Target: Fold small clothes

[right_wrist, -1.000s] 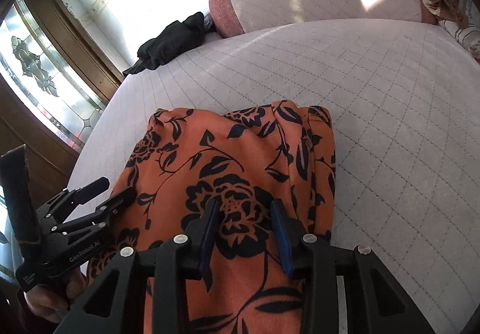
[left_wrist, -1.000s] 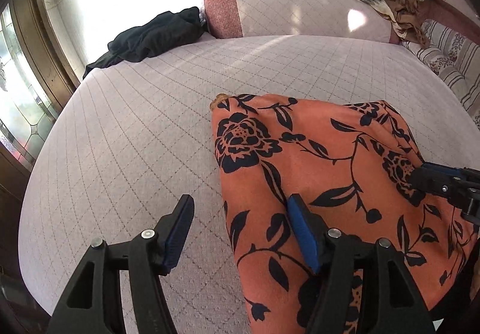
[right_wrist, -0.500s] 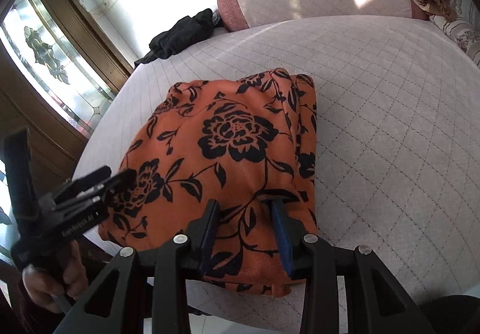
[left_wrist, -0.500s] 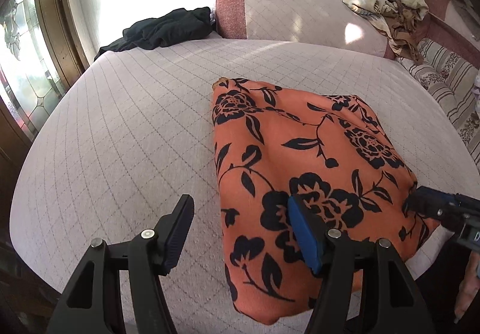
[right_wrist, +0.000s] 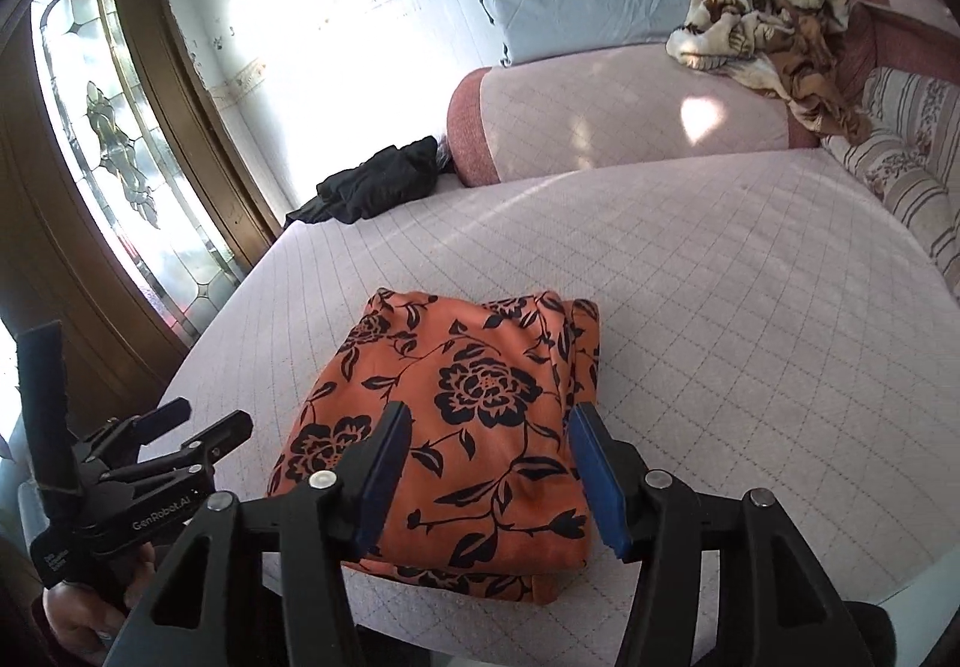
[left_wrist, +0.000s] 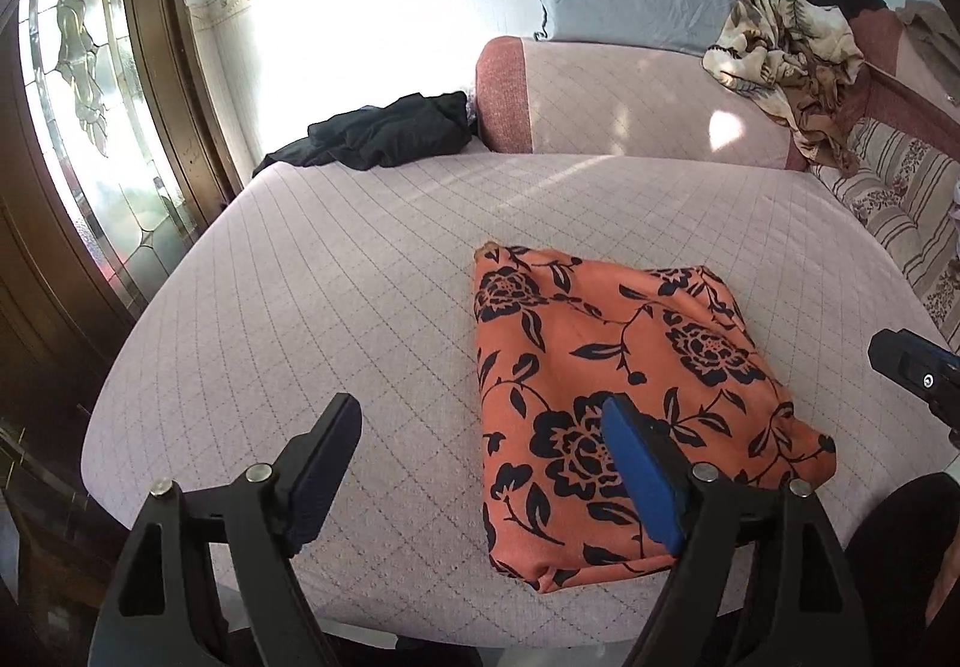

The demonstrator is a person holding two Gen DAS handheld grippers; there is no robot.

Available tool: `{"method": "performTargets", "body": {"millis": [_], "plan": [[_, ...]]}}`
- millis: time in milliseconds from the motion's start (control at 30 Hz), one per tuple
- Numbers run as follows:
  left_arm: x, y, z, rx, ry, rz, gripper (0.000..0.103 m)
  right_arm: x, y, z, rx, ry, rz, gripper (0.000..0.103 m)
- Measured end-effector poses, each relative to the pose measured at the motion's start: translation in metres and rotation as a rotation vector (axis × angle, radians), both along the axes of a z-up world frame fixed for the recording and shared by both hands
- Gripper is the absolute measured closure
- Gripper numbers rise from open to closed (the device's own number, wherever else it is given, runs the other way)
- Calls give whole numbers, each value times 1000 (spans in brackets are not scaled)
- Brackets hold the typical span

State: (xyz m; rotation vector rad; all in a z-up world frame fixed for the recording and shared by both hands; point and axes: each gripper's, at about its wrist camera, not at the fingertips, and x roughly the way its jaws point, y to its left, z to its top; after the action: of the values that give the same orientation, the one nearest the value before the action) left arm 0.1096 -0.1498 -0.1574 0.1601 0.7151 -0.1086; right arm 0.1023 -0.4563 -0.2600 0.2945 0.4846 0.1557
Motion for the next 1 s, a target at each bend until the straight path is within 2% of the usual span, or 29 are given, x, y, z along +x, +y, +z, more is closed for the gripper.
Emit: {"method": "performTargets", "body": {"millis": [167, 333, 500, 733, 1000], "plan": [[-9, -5, 25, 10, -45, 20, 15, -14, 2, 14, -49, -49, -23, 44], [-16, -8, 44, -11, -68, 55, 14, -19, 4, 15, -106, -73, -33, 44], [-19, -14, 52, 93, -95, 113, 13, -21, -3, 14, -89, -80, -33, 44], [-24, -3, 63, 8, -134, 95, 13, -18, -4, 15, -91, -83, -31, 44], [-27, -4, 66, -9, -141, 61, 13, -16, 6, 13, -101, -84, -10, 44]]}}
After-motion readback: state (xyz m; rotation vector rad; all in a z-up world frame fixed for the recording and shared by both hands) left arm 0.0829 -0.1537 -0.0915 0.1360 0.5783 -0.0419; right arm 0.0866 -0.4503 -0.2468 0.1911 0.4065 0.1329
